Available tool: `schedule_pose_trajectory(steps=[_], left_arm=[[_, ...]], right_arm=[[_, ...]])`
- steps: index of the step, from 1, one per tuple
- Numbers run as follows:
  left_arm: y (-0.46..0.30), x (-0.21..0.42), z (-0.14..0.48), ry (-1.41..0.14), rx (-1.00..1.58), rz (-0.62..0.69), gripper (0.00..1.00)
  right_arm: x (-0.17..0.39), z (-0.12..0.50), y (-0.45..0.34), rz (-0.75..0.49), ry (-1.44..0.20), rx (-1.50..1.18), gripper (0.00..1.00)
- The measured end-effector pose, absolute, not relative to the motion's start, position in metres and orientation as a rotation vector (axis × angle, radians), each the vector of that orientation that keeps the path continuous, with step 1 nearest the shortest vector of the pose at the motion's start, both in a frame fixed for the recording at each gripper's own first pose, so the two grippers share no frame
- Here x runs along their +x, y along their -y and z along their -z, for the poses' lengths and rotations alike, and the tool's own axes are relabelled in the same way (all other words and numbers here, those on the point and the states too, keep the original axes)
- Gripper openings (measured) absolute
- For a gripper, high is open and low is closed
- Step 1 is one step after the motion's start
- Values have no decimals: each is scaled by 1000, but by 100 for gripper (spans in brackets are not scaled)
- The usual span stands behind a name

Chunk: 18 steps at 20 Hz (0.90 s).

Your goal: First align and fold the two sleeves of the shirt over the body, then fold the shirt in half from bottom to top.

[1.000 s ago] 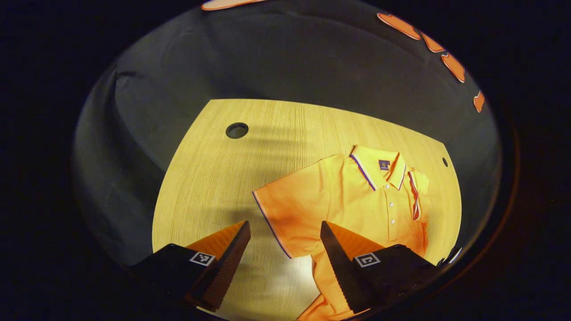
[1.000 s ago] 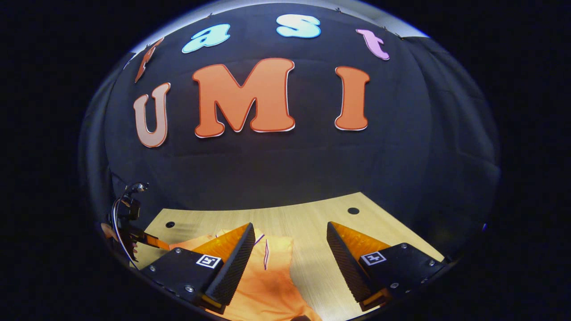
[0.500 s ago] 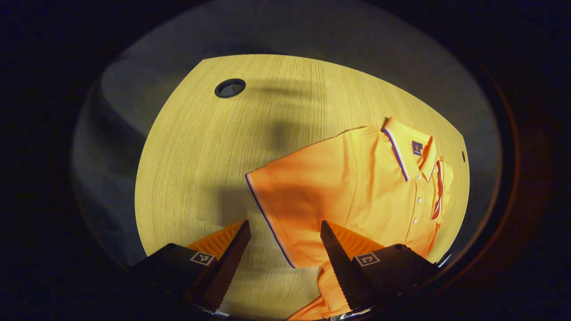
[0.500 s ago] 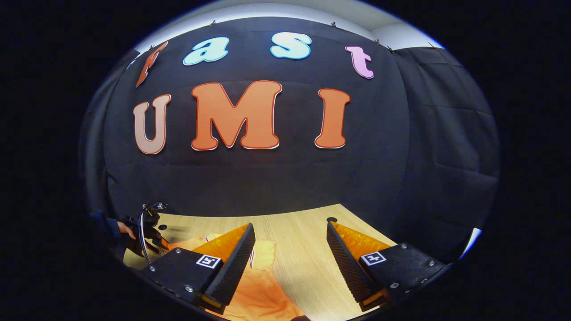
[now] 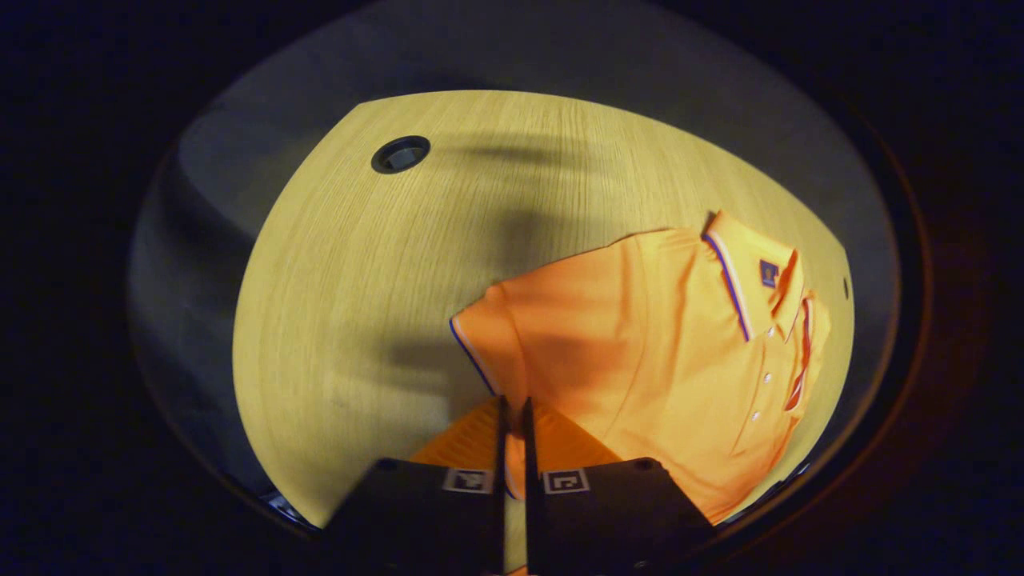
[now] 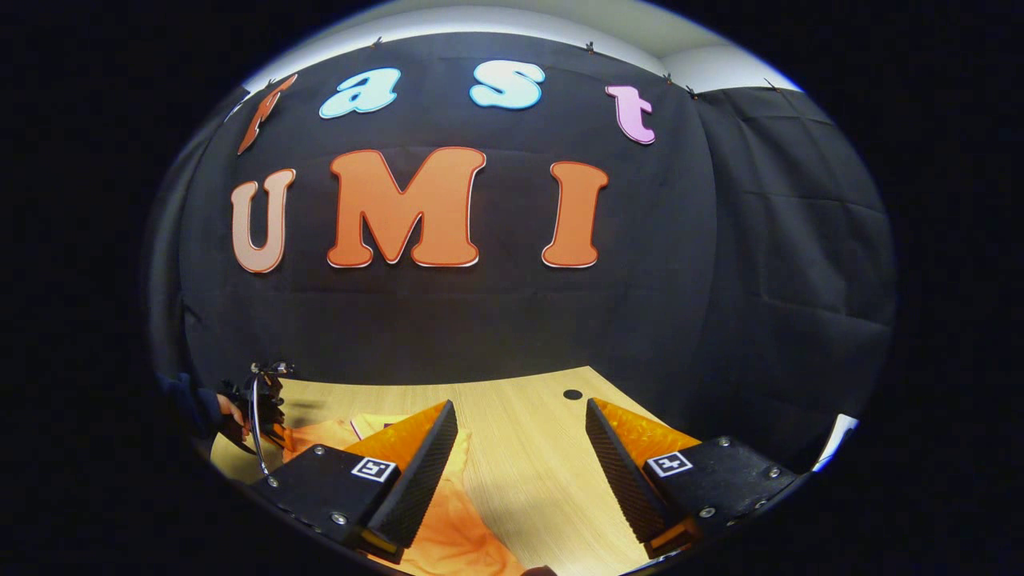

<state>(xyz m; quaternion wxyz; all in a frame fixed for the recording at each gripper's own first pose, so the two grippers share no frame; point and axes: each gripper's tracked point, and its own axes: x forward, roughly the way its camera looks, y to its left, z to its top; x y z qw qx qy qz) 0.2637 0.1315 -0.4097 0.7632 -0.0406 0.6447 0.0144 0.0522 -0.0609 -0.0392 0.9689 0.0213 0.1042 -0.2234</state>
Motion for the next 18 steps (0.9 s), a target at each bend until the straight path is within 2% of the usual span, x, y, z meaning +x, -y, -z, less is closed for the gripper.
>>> schedule_pose_trajectory(steps=[1, 7, 12, 13, 15, 17, 18], left_arm=[[-129, 265, 397, -1381, -106, -12, 10], [-91, 298, 343, -1206, -26, 168, 10], [-28, 300, 328, -1163, -18, 348, 10], [-10, 298, 325, -1149, -51, 411, 19], [9, 292, 314, -1114, -81, 492, 60], [5, 289, 308, -1073, -38, 493, 93], [0, 286, 307, -1054, -14, 483, 95]], right_arm=[[50, 41, 64, 458, -214, 42, 98], [42, 50, 72, 472, -231, 57, 98], [38, 55, 70, 484, -251, 56, 98], [37, 56, 68, 482, -256, 61, 98], [38, 57, 65, 484, -262, 62, 98], [37, 55, 61, 486, -258, 58, 98], [37, 54, 59, 482, -259, 57, 98]])
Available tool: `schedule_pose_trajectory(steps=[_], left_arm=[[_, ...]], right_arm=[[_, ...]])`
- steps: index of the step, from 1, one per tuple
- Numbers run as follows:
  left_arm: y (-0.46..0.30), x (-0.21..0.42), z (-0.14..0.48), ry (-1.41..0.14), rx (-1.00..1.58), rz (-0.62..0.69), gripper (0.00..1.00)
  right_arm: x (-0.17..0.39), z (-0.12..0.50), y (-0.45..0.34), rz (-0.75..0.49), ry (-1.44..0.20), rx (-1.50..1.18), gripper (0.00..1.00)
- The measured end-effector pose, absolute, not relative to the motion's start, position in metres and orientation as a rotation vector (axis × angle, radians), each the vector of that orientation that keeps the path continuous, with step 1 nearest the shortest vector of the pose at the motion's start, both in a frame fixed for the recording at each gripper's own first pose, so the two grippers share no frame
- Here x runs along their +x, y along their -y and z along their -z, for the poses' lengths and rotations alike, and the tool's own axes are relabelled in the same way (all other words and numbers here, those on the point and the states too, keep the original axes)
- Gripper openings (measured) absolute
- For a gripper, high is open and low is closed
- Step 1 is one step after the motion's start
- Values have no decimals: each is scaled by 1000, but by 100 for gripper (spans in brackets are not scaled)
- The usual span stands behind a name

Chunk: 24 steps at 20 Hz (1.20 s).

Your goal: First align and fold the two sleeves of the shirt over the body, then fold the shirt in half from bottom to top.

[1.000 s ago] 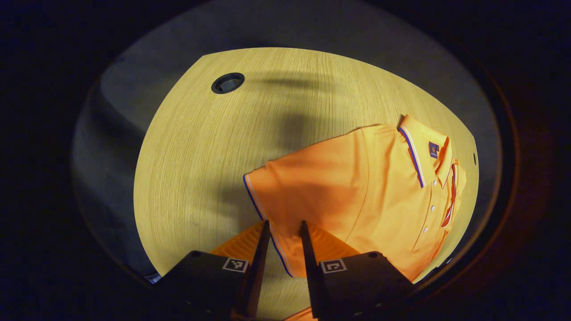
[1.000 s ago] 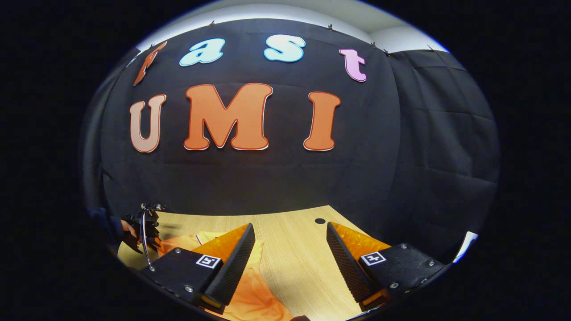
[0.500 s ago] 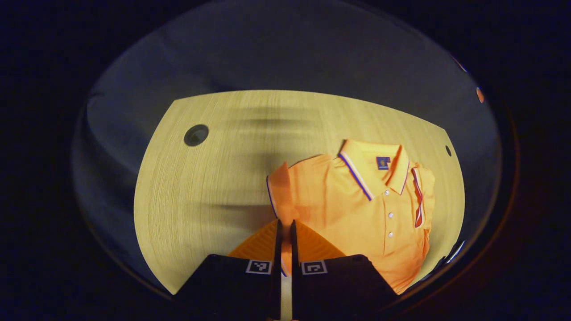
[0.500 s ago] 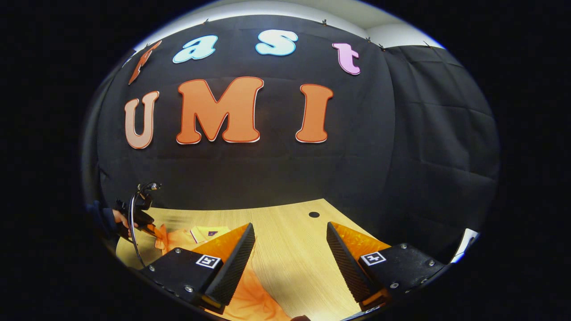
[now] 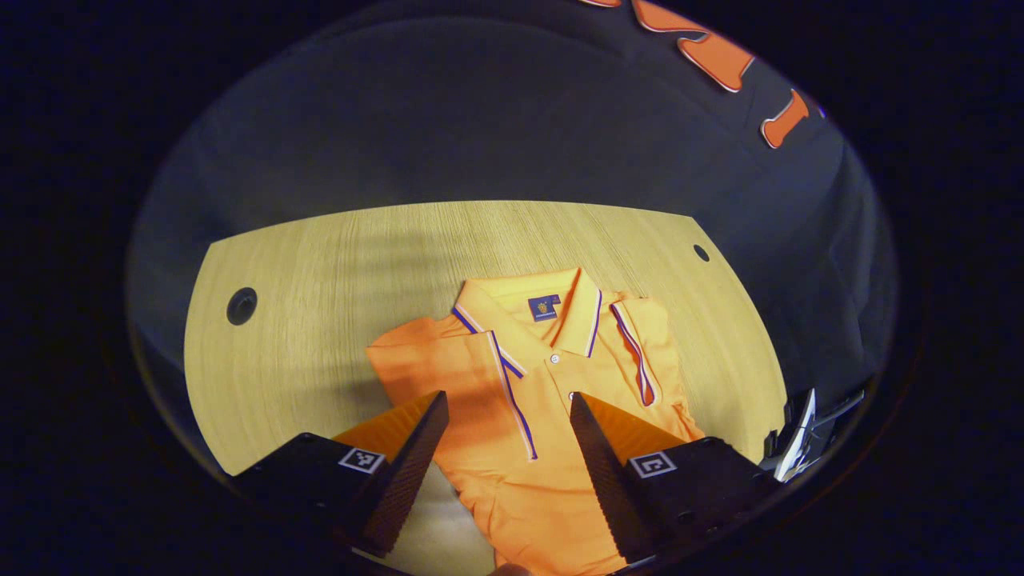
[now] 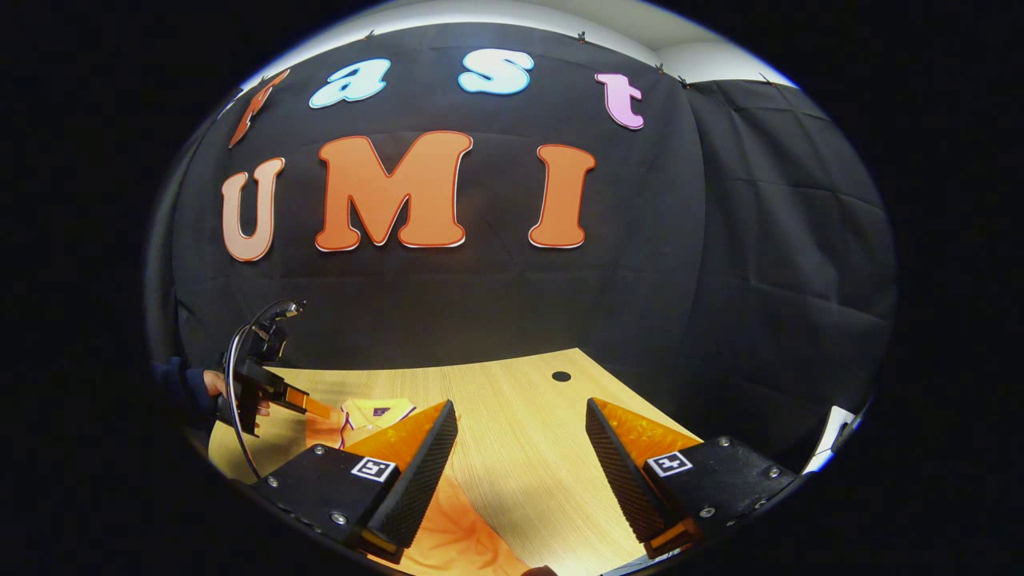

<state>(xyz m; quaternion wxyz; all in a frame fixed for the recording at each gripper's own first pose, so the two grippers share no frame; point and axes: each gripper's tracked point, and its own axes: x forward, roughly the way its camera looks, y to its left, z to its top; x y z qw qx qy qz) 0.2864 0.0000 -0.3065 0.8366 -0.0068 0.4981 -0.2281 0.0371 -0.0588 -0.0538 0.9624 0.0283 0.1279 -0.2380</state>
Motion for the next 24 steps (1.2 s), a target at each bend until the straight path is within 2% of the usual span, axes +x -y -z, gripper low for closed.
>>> schedule_pose_trajectory(steps=[4, 13, 20, 24], left_arm=[[-15, 268, 278, -940, -1, 448, 97], [-35, 187, 145, -563, -54, 318, 98], [-45, 96, 48, -235, -71, 227, 97], [-55, 40, 3, -52, -58, 125, 97]], right_arm=[[35, 50, 54, 474, -242, 21, 98], [23, 32, 46, 344, -161, -24, 98], [4, 20, 29, 212, -84, -40, 98], [-17, 13, 20, 130, -25, -39, 99]])
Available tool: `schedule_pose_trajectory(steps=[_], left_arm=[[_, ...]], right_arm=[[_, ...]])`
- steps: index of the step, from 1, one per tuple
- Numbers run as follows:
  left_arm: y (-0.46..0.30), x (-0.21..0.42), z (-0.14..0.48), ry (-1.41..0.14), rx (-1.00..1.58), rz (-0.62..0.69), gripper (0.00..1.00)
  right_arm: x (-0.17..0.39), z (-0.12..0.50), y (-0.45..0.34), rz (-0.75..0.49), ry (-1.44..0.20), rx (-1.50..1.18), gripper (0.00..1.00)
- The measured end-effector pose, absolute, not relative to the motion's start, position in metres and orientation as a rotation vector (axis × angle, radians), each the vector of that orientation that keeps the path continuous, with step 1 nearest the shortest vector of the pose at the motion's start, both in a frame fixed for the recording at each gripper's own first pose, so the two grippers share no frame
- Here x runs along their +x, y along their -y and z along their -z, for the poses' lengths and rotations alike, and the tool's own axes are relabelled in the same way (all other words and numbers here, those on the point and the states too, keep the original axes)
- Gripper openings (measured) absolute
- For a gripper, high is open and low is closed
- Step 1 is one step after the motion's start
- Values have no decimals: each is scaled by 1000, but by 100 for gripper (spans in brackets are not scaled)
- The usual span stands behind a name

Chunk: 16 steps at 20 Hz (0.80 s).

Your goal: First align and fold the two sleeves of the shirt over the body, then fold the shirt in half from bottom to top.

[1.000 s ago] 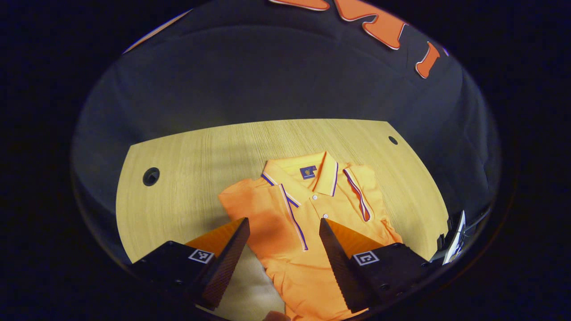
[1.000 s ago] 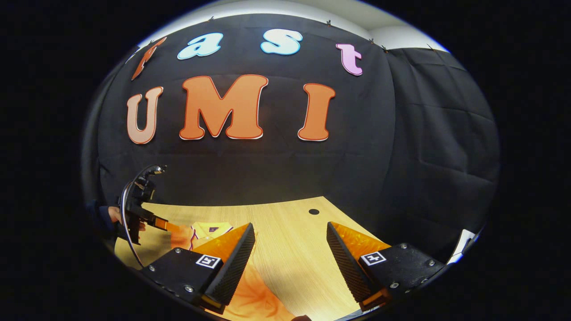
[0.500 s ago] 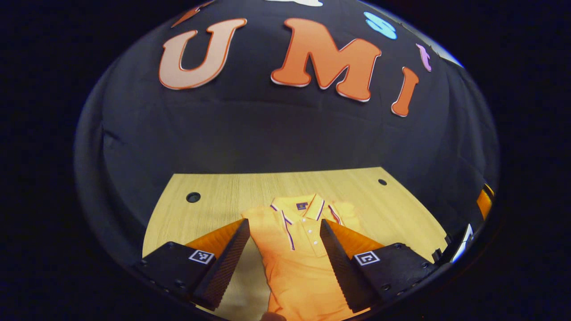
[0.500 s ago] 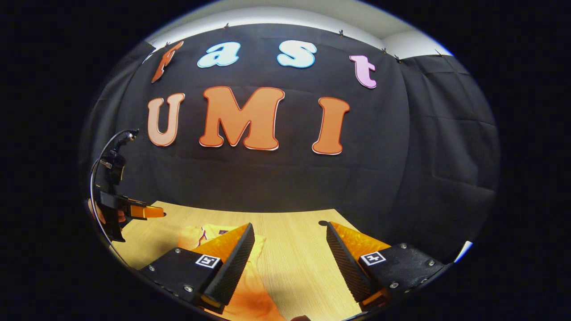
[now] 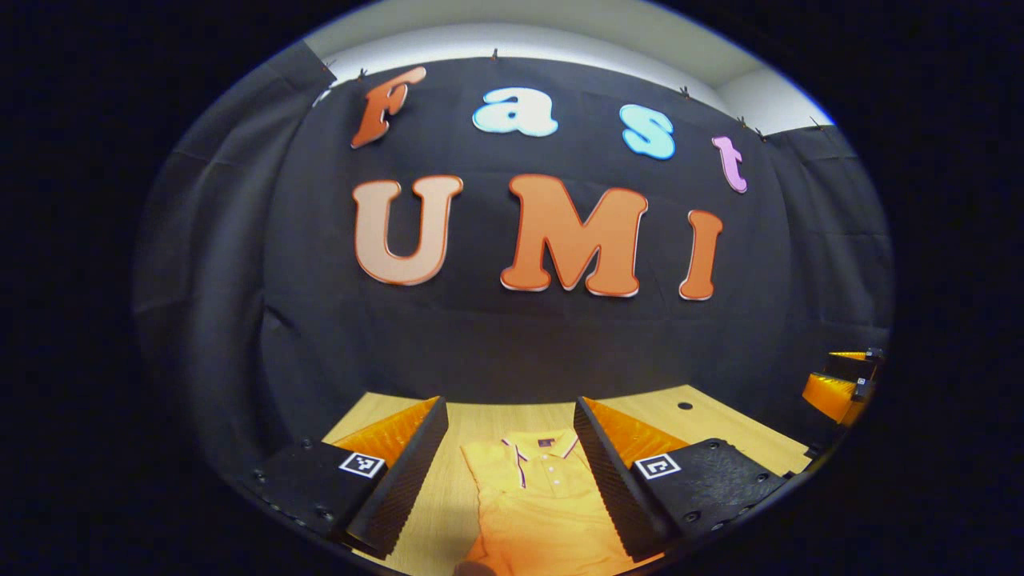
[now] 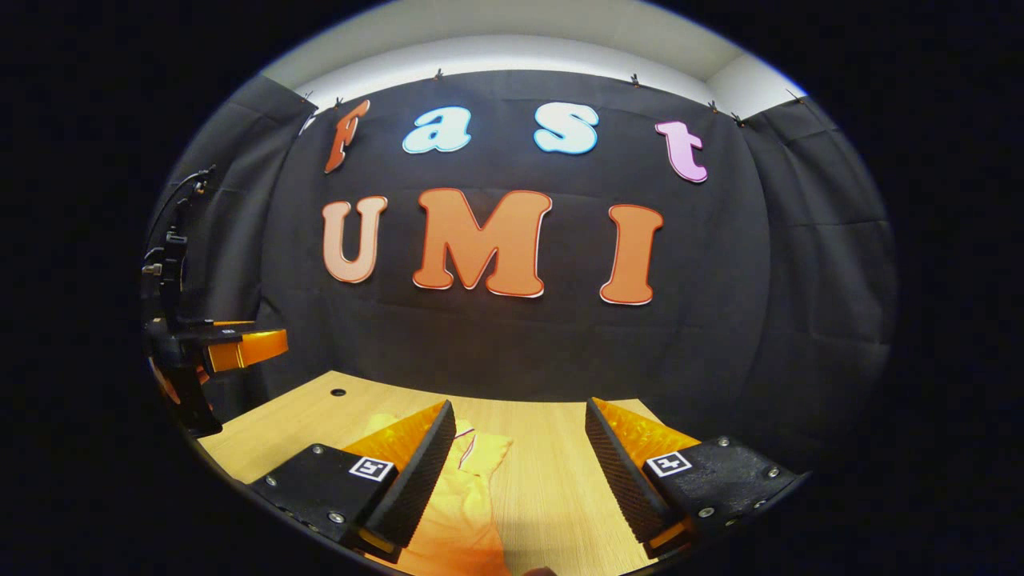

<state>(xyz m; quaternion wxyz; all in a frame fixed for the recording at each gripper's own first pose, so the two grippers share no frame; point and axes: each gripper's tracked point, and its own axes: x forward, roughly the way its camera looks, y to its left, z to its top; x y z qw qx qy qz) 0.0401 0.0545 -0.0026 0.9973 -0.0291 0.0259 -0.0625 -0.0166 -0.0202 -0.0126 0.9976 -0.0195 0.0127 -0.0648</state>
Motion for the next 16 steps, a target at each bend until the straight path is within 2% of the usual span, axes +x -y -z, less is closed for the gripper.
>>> schedule_pose_trajectory(steps=[2, 4, 7, 16], left_arm=[[-64, 9, -17, 29, -42, 87, 97], [-62, -19, -10, 27, -27, 51, 97], [-53, -54, 44, -103, -10, 43, 97], [-56, -76, 205, -526, 28, 61, 97]], right_arm=[[-25, 17, 19, 96, -19, -51, 99], [-33, 27, 19, 72, -44, -48, 99], [-45, 57, 22, 68, -97, -49, 99], [-75, 184, 14, -24, -450, -31, 99]])
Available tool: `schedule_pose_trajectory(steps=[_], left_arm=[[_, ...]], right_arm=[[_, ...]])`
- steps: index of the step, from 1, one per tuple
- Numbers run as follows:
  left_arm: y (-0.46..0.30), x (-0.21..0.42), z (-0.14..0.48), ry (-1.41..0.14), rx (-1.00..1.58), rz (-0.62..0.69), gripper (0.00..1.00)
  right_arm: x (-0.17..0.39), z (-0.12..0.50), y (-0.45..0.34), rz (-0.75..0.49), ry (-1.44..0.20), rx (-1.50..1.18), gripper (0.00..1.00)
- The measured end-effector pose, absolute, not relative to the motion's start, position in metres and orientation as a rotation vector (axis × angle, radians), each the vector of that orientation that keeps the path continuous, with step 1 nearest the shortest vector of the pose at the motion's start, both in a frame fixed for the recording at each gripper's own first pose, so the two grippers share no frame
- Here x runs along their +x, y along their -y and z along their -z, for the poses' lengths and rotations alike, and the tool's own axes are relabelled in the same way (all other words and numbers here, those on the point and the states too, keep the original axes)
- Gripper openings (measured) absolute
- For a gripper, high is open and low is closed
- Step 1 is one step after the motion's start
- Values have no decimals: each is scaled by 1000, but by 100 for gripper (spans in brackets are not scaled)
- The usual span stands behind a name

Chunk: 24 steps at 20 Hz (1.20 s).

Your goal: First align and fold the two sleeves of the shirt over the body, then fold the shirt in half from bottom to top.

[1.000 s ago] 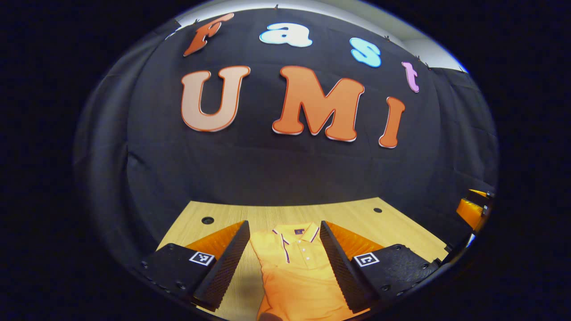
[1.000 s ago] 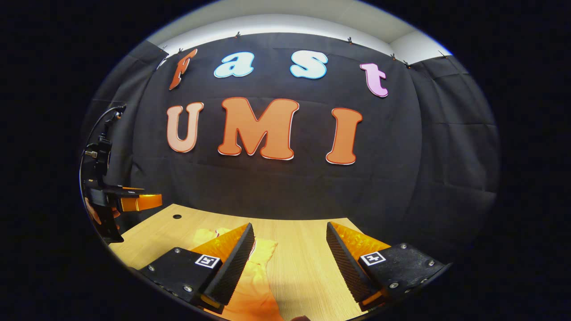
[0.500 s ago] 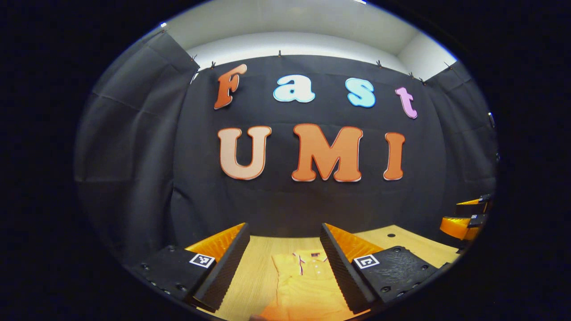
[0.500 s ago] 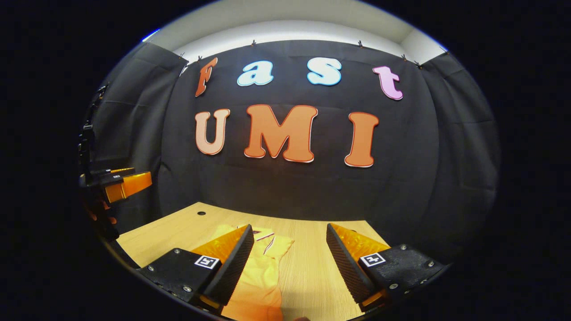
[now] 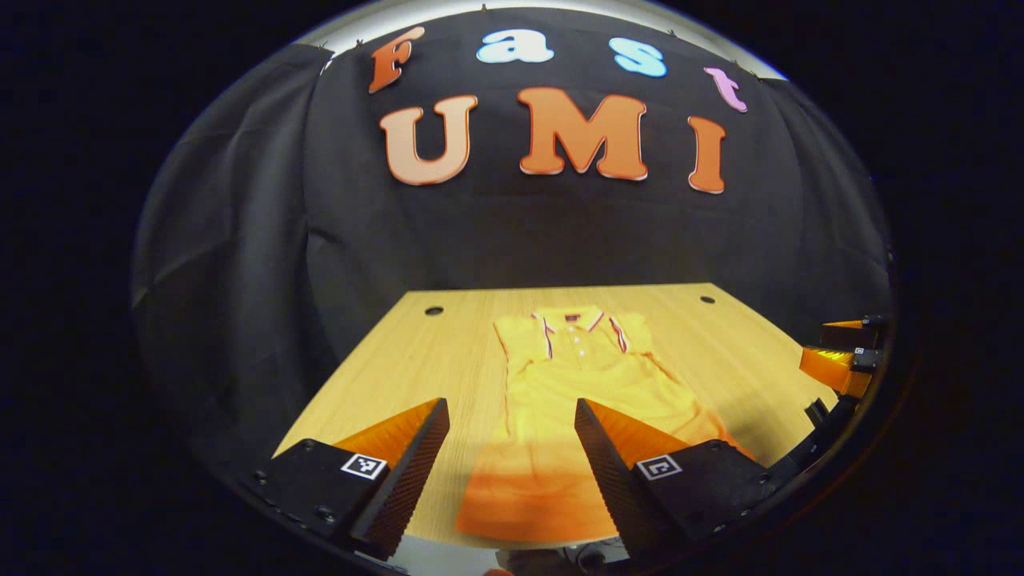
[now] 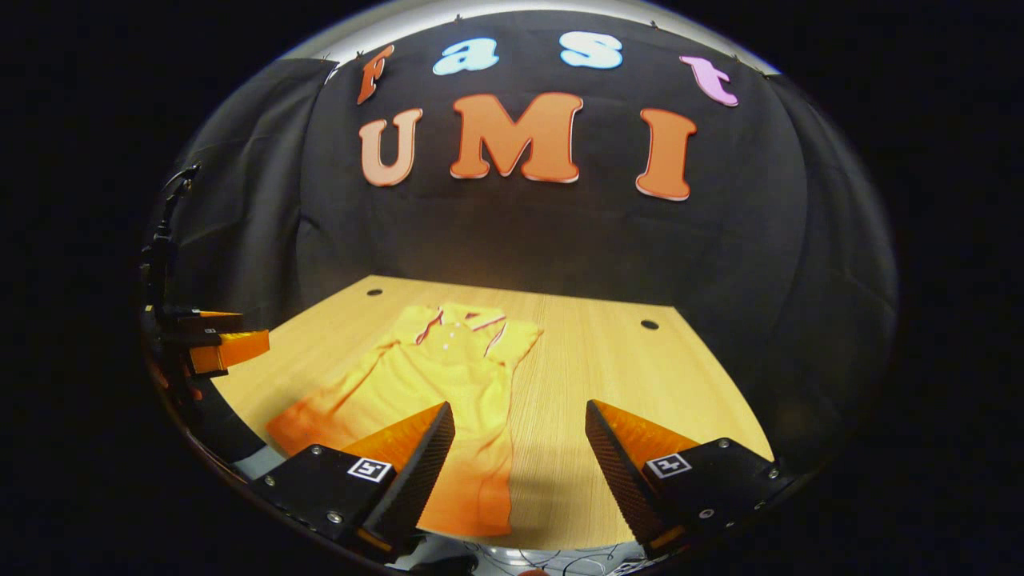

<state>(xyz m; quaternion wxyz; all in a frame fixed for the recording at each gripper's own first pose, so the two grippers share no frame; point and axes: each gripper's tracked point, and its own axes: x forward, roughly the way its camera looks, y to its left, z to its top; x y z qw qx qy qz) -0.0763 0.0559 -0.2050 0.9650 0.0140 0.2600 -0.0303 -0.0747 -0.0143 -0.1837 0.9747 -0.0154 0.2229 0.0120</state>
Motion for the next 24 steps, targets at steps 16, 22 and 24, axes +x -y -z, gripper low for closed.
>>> schedule_pose_trajectory(steps=[16, 22, 24], left_arm=[[-67, -108, 343, -1042, 61, 70, 98], [-65, -118, 361, -1158, 71, 102, 98], [-63, -119, 367, -1179, 44, 109, 96]], right_arm=[[-139, 345, -4, -139, -986, 20, 100], [-140, 360, -14, -150, -1072, -4, 94], [-143, 363, -12, -148, -1092, -66, 90]])
